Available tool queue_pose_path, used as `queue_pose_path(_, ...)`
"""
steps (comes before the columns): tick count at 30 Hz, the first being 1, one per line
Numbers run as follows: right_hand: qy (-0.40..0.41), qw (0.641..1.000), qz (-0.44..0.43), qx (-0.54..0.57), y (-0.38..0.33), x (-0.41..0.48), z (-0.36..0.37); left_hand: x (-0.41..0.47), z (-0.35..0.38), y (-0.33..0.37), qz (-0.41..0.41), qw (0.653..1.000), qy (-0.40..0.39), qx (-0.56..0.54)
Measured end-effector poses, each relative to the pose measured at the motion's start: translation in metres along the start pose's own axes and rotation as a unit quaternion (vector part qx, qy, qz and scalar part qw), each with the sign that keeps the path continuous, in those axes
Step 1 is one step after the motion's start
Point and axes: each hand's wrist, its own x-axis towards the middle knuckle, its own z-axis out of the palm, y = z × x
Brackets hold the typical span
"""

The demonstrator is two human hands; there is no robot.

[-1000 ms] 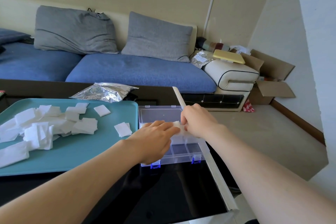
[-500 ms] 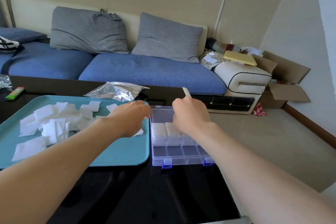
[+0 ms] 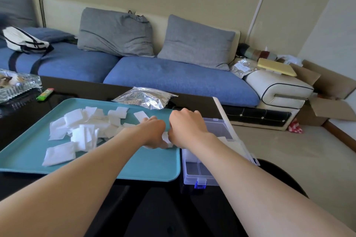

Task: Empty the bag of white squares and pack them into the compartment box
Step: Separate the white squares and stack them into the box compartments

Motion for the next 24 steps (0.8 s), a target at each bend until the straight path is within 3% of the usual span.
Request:
queue_pose_path(4,0.005,0.999,0.023,0.024,0.006,0.011,0.005,-0.008,-0.013,0.005,0.006,0.998,0.025,-0.050)
queue_pose_path(7,-0.020,0.987,0.062,0.145,0.008,0.013,0.006,-0.014,-0.024,-0.007,-0.010,0.984,0.057,-0.170)
queue_pose_path(12,0.067,0.944,0.031,0.322,0.004,0.020,0.007,-0.029,-0.037,-0.021,-0.036,0.890,0.086,-0.446)
queue_pose_path(14,0.088,0.939,-0.030,0.332,0.005,0.020,0.006,-0.033,-0.043,-0.024,-0.059,0.852,0.099,-0.510)
queue_pose_path(17,0.059,0.943,-0.113,0.308,0.002,0.019,0.007,-0.038,-0.051,-0.030,-0.077,0.829,0.079,-0.548)
queue_pose_path(21,0.114,0.945,-0.128,0.279,-0.003,0.028,0.017,-0.047,-0.054,-0.031,-0.058,0.808,0.028,-0.585)
queue_pose_path(24,0.138,0.935,-0.128,0.302,-0.009,0.030,0.015,-0.052,-0.055,-0.030,-0.034,0.768,0.001,-0.640)
